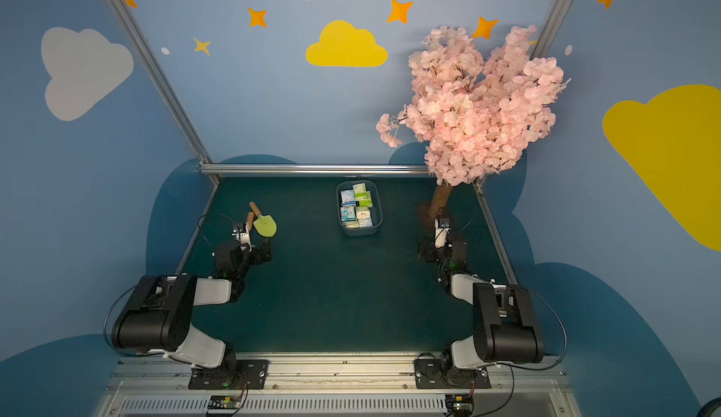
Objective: Take the pocket tissues out of the storage box
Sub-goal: Move the storage box to the center of the board.
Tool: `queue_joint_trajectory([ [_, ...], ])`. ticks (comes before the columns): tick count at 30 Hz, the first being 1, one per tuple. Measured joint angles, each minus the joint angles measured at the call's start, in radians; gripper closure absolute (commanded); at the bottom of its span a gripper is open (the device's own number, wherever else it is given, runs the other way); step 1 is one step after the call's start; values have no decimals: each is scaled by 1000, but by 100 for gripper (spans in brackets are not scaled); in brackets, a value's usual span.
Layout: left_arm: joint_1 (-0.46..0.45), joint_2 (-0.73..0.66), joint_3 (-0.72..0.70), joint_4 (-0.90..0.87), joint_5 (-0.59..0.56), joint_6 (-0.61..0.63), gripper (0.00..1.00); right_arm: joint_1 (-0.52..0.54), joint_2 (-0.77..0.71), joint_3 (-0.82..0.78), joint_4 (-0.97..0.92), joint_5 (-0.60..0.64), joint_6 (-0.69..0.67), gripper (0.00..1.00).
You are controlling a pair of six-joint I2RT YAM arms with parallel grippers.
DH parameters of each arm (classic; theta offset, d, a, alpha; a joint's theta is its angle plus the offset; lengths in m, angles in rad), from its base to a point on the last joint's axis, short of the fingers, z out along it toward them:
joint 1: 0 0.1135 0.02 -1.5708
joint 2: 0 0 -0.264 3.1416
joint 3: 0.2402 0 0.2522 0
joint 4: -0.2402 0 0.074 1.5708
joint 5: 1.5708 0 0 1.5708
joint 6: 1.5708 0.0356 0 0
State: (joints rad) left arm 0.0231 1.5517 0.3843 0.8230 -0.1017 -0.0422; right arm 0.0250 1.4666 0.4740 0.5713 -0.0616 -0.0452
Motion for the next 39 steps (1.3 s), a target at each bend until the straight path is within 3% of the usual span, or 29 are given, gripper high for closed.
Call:
queue_joint_trajectory([
  [21, 0, -4, 0, -1, -7, -3, 0, 0, -1, 0, -1, 0, 0, 2],
  [24, 0, -81, 27, -127, -48, -23, 0, 0, -29, 1, -37, 27, 14, 2],
  [31, 15, -367, 163, -416, -160, -124, 0, -38, -186, 156, -415, 79, 130, 2],
  [39, 23, -527, 327, -896, -149, -317, 0, -36, -324, 283, -836, -18, 221, 2],
])
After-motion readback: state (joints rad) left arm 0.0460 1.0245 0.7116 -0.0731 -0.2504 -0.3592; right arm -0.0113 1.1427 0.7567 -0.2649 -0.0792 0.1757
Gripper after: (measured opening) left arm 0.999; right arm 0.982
